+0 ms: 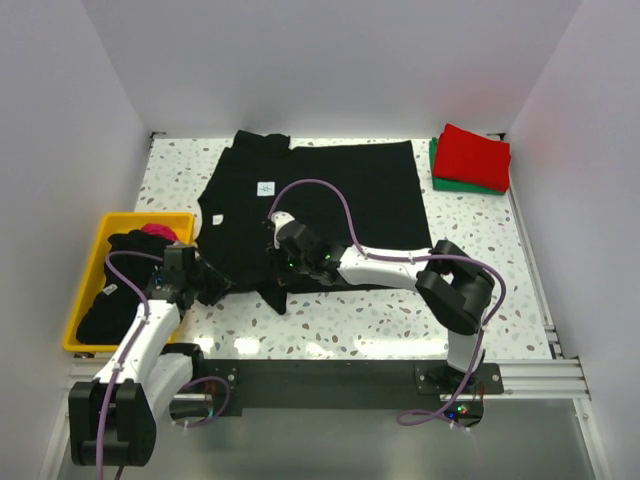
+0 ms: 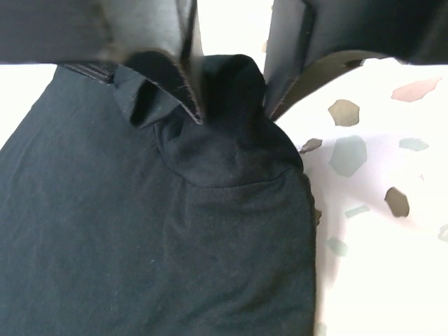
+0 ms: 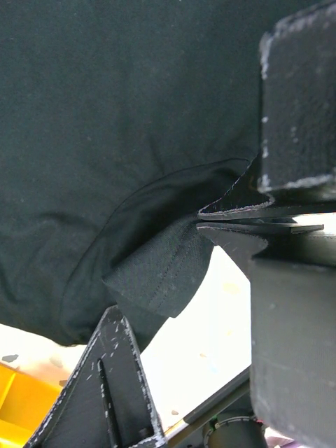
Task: Fold and stack the t-shirts
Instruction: Fold the tshirt
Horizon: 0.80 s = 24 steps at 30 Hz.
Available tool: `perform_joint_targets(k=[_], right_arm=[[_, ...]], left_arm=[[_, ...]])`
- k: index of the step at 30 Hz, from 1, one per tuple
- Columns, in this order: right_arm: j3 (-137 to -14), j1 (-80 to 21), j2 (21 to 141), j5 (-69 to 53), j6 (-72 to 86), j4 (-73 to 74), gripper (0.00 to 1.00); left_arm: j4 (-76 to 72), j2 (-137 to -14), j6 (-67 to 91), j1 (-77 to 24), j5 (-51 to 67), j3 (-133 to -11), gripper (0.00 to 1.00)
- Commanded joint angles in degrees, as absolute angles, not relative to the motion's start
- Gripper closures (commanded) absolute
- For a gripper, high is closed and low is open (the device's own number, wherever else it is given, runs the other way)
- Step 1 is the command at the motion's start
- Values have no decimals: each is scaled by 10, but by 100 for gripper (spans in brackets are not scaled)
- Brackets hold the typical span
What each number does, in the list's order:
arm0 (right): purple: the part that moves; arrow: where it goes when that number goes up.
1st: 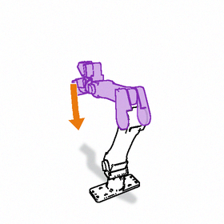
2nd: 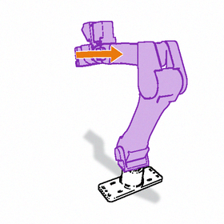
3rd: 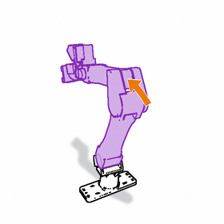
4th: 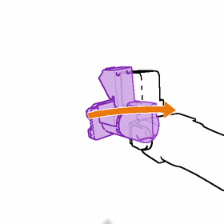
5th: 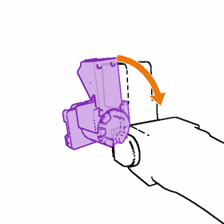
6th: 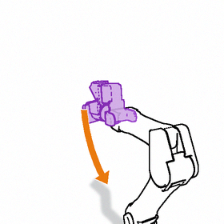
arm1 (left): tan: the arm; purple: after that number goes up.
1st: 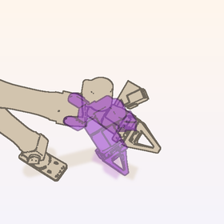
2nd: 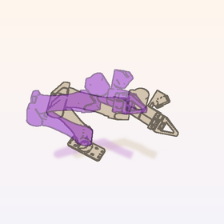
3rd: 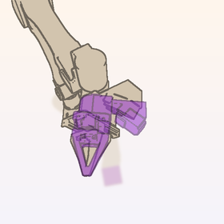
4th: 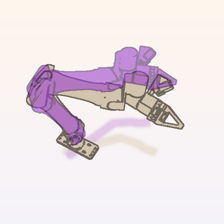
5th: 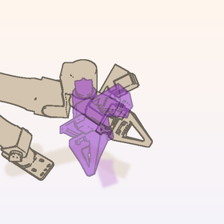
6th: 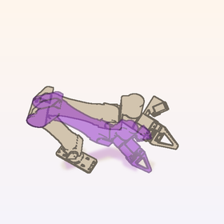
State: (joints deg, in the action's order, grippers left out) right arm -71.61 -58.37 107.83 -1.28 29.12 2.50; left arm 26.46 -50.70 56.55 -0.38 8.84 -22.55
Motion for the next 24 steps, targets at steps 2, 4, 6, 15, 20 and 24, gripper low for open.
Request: perform_joint_targets(k=[2, 4, 6, 15, 20, 24], right_arm=[[-701, -581, 1040, -25, 297, 2, 100], [-685, -580, 1027, -39, 299, -10, 100], [-672, -581, 1018, -47, 301, -18, 100], [-654, -581, 1001, -65, 305, -7, 100], [-661, -578, 987, -6, 307, 66, 66], [-648, -530, 928, 48, 355, 178, 54]], left_arm=[[223, -520, 561, -1, 97, -232, 71], [220, -524, 556, -1, 91, -234, 81], [217, -528, 554, -1, 89, -235, 87], [200, -550, 533, -1, 76, -243, 100], [200, -558, 521, -1, 72, -254, 100], [196, -564, 508, -1, 71, -259, 100]])
